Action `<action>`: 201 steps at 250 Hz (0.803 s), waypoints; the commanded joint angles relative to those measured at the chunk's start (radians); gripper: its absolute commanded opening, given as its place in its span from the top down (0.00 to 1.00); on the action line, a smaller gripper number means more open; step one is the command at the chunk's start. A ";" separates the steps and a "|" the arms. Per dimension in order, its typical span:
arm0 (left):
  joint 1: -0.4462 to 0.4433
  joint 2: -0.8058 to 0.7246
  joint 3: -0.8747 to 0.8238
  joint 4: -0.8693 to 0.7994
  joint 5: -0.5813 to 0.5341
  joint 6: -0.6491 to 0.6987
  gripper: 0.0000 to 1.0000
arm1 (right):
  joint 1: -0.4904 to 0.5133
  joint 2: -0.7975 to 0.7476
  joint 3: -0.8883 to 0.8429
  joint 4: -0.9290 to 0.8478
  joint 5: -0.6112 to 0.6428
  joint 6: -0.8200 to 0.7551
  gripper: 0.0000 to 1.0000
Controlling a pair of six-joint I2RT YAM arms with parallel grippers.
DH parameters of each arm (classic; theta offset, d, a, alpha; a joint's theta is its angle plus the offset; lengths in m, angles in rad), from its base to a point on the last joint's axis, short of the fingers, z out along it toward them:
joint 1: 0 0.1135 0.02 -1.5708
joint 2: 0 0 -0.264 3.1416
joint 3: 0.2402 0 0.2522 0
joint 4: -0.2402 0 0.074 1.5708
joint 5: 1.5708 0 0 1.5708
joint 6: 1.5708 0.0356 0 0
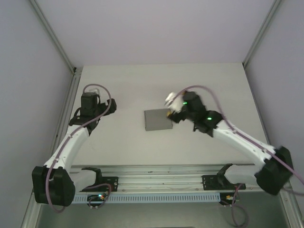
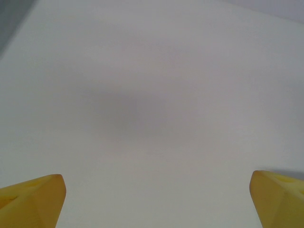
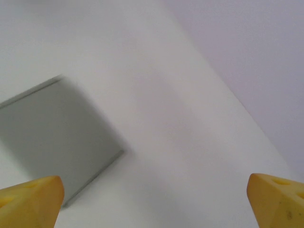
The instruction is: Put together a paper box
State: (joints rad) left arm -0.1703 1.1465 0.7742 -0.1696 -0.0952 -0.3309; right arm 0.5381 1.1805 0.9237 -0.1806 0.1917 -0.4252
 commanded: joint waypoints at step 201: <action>0.148 0.386 -0.443 1.448 -0.089 0.339 0.00 | -0.526 0.360 -0.531 1.092 -0.101 0.476 0.00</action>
State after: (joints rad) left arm -0.0376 1.4517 0.3347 1.1210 -0.1780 -0.0044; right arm 0.0101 1.5463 0.3855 0.8742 0.1192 0.0235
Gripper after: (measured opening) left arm 0.999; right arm 0.995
